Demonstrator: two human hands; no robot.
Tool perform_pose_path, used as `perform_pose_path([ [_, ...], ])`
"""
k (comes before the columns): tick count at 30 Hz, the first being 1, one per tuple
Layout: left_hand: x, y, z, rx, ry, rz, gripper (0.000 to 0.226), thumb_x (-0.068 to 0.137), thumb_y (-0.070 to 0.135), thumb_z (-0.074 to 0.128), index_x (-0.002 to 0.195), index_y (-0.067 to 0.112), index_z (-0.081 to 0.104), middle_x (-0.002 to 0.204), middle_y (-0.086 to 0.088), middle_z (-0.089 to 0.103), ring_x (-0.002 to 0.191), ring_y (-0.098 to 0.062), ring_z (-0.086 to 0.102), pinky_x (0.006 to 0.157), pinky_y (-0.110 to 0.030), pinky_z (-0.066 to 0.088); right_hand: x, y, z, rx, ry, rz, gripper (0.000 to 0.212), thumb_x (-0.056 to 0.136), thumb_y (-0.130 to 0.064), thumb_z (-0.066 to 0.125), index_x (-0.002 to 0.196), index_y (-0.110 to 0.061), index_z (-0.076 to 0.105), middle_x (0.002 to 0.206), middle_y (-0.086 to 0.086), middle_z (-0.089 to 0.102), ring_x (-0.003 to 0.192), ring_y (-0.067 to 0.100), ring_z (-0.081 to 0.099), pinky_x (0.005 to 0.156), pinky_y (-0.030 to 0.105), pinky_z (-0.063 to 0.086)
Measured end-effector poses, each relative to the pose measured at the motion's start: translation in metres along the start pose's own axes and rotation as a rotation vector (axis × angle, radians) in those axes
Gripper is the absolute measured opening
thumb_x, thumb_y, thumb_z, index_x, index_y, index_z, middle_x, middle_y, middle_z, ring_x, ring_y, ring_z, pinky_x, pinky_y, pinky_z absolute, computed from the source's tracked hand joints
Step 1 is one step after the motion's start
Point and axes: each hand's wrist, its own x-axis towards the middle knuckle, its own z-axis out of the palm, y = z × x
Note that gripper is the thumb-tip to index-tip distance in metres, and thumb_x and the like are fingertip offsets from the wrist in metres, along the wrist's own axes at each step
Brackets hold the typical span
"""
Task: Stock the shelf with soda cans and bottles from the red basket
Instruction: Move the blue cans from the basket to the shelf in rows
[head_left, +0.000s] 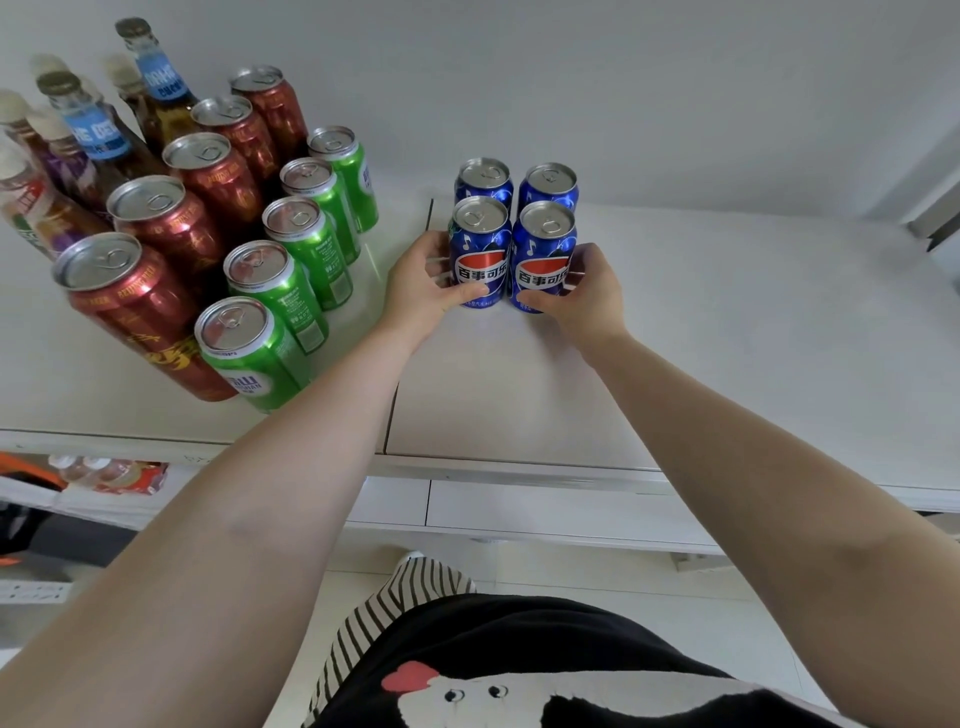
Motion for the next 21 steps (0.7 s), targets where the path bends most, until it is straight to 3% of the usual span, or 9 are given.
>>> perform_pose_path([
  [9, -0.0021, 0.0023, 0.0023, -0.008, 0.011, 0.002, 0.052, 0.064, 0.011, 0.085, 0.105, 0.019, 0.054, 0.101, 0.015, 0.064, 0.094, 0.002, 0.062, 0.073, -0.010, 0.051, 0.0033, -0.0016, -0.0070, -0.034, -0.043, 0.007, 0.058, 0.062, -0.025, 0.088, 0.108, -0.021, 0.052, 0.101, -0.010, 0.062, 0.091, 0.008, 0.062, 0.070, 0.018, 0.049],
  [13, -0.0017, 0.0023, 0.0019, 0.002, 0.006, 0.008, 0.052, 0.064, 0.013, 0.085, 0.104, 0.021, 0.054, 0.101, 0.014, 0.064, 0.097, -0.005, 0.063, 0.076, -0.014, 0.052, 0.0040, -0.0026, -0.0080, -0.050, -0.054, 0.009, 0.059, 0.063, -0.025, 0.087, 0.111, -0.018, 0.053, 0.104, -0.008, 0.062, 0.092, 0.009, 0.061, 0.072, 0.019, 0.050],
  [21, -0.0008, -0.0034, 0.0014, 0.006, -0.009, 0.012, 0.057, 0.066, 0.014, 0.084, 0.113, 0.018, 0.054, 0.106, 0.012, 0.064, 0.098, -0.001, 0.063, 0.079, -0.014, 0.052, 0.0031, -0.0036, -0.0073, -0.049, -0.053, 0.014, 0.060, 0.063, -0.025, 0.087, 0.112, -0.019, 0.052, 0.101, -0.011, 0.061, 0.089, 0.004, 0.060, 0.067, 0.014, 0.046],
])
